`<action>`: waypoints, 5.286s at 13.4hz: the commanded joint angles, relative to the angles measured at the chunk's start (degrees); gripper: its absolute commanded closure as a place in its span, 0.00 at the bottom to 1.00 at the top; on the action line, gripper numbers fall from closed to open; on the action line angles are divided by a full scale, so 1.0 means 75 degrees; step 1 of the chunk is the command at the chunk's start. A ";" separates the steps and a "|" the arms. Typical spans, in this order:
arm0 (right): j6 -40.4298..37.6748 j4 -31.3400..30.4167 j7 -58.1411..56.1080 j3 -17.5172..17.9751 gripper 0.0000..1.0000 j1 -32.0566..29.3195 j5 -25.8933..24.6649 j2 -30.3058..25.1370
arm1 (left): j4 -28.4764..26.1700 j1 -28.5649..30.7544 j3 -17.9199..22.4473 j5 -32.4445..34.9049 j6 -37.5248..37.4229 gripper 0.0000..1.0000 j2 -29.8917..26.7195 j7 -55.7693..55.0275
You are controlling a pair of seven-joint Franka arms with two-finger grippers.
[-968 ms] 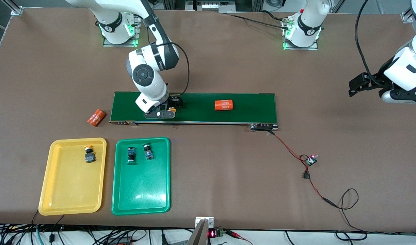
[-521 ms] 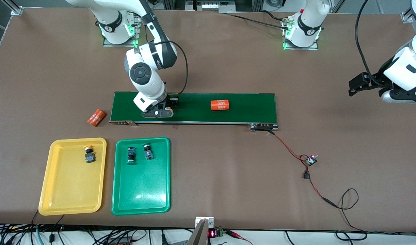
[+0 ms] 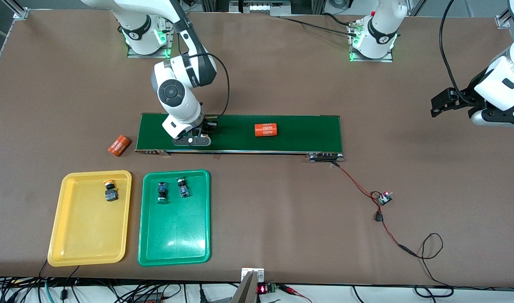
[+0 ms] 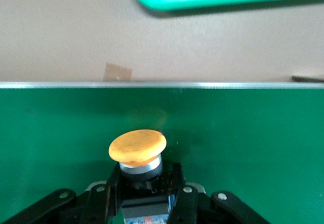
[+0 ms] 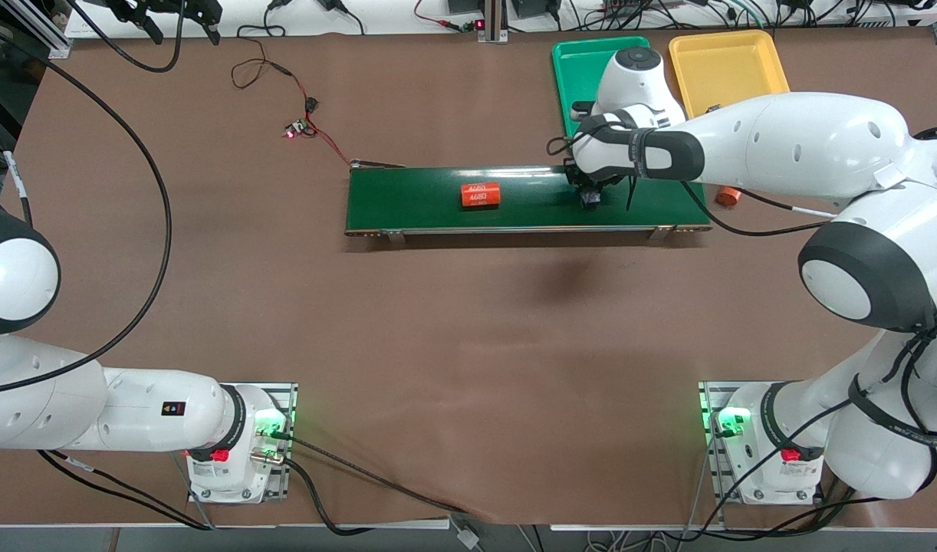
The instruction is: Sort buttons by color to trays
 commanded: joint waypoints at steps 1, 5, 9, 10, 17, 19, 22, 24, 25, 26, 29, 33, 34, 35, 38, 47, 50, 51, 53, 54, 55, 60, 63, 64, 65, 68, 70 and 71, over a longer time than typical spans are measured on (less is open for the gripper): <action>-0.0784 0.0932 -0.0115 -0.0534 1.00 -0.0090 -0.0093 -0.0054 | 0.0102 0.0065 -0.0081 0.0074 -0.0163 0.00 -0.0038 0.0148; -0.1738 0.2600 -0.0827 -0.0724 1.00 -0.1143 -0.0128 0.0613 | 0.0102 0.0065 -0.0093 0.0086 -0.0163 0.00 -0.0038 0.0148; -0.1761 0.3000 -0.2595 -0.0724 1.00 -0.2292 -0.0128 0.1142 | 0.0102 0.0053 -0.0093 0.0074 -0.0175 0.00 -0.0049 0.0148; -0.1785 0.2989 -0.3017 -0.0724 1.00 -0.2526 -0.0128 0.1177 | 0.0114 0.0053 -0.0093 0.0086 -0.0175 0.00 -0.0038 0.0148; -0.1739 0.3140 -0.6496 -0.0724 1.00 -0.4236 -0.0081 0.1750 | 0.0102 0.0007 -0.0104 0.0086 -0.0187 0.00 -0.0049 0.0136; -0.1679 0.3817 -0.7214 -0.0689 1.00 -0.4741 -0.0023 0.2311 | 0.0114 -0.0005 -0.0104 0.0086 -0.0187 0.00 -0.0049 0.0136; -0.1412 0.4125 -0.8139 -0.0677 1.00 -0.5116 -0.0023 0.2723 | 0.0126 -0.0005 -0.0104 0.0086 -0.0187 0.00 -0.0038 0.0136; -0.0931 0.4137 -0.8773 -0.0630 1.00 -0.5363 0.0082 0.2958 | 0.0114 -0.0017 -0.0116 0.0086 -0.0187 0.00 -0.0049 0.0136; -0.0755 0.4137 -0.8868 -0.0630 1.00 -0.5364 0.0164 0.3098 | 0.0114 -0.0005 -0.0105 0.0086 -0.0187 0.00 -0.0049 0.0136; -0.0580 0.4125 -0.8974 -0.0618 1.00 -0.5364 0.0293 0.3227 | 0.0114 -0.0005 -0.0104 0.0074 -0.0187 0.00 -0.0049 0.0136; 0.0041 0.4090 -0.9874 -0.0618 1.00 -0.5353 0.1100 0.3497 | 0.0126 0.0007 -0.0093 0.0074 -0.0187 0.00 -0.0038 0.0136; -0.0038 0.4078 -0.9631 -0.0630 0.00 -0.5259 0.1243 0.3451 | 0.0126 0.0007 -0.0093 0.0074 -0.0187 0.00 -0.0038 0.0136; -0.0410 0.4090 -0.9631 -0.0630 0.00 -0.5328 0.1243 0.3289 | 0.0126 0.0007 -0.0093 0.0074 -0.0187 0.00 -0.0038 0.0136; -0.0878 0.4125 -0.9666 -0.0665 0.00 -0.5364 0.1255 0.3159 | 0.0126 0.0007 -0.0093 0.0074 -0.0187 0.00 -0.0038 0.0136; -0.1897 0.4125 -0.9573 -0.0712 0.00 -0.5422 0.1243 0.2481 | 0.0126 0.0018 -0.0093 0.0074 -0.0187 0.00 -0.0038 0.0136; -0.4313 0.5096 -0.7514 -0.0806 0.00 -0.5166 0.1138 0.1213 | 0.0172 0.0007 -0.0093 0.0074 -0.0187 0.00 -0.0026 0.0124; -0.4631 0.5285 -0.6482 -0.0864 0.00 -0.4686 0.0763 0.1190 | 0.0172 0.0007 -0.0093 0.0074 -0.0187 0.00 -0.0026 0.0136; -0.4911 0.5297 -0.6316 -0.0864 0.00 -0.4661 0.0774 0.1050 | 0.0172 0.0007 -0.0093 0.0074 -0.0187 0.00 -0.0026 0.0124; -0.5357 0.5390 -0.6000 -0.0818 0.00 -0.4591 0.0565 0.0793 | 0.0172 0.0007 -0.0093 0.0074 -0.0187 0.00 -0.0026 0.0124; -0.5510 0.5379 -0.5441 -0.0655 0.00 -0.4544 0.0192 0.0524 | 0.0172 0.0007 -0.0093 0.0074 -0.0187 0.00 -0.0026 0.0124; -0.5604 0.5205 -0.4624 -0.0282 0.00 -0.4602 -0.0160 0.0080 | 0.0172 0.0007 -0.0093 0.0074 -0.0187 0.00 -0.0026 0.0124; -0.6706 0.4900 -0.2870 0.1325 0.00 -0.5456 -0.1557 -0.1140 | 0.0172 -0.0005 -0.0093 0.0074 -0.0187 0.00 -0.0026 0.0124; -0.6555 0.4817 -0.2975 0.1759 0.00 -0.6543 -0.1921 -0.1529 | 0.0172 -0.0005 -0.0093 0.0086 -0.0187 0.00 -0.0026 0.0124; -0.6543 0.4840 -0.3033 0.2051 0.00 -0.7046 -0.1956 -0.1553 | 0.0172 -0.0017 -0.0104 0.0086 -0.0187 0.00 -0.0026 0.0124; -0.6543 0.4852 -0.3045 0.2181 0.00 -0.7330 -0.1979 -0.1611 | 0.0172 -0.0017 -0.0104 0.0074 -0.0187 0.00 -0.0026 0.0136; -0.6554 0.4770 -0.3033 0.2194 0.00 -0.7263 -0.2294 -0.1869 | 0.0172 -0.0017 -0.0104 0.0086 -0.0187 0.00 -0.0026 0.0136; -0.6508 0.4665 -0.3045 0.2183 0.00 -0.7064 -0.2378 -0.1974 | 0.0172 -0.0005 -0.0104 0.0074 -0.0187 0.00 -0.0026 0.0136; -0.6217 0.4328 -0.3034 0.2194 0.00 -0.7052 -0.2378 -0.2218 | 0.0172 -0.0017 -0.0104 0.0074 -0.0187 0.00 -0.0026 0.0136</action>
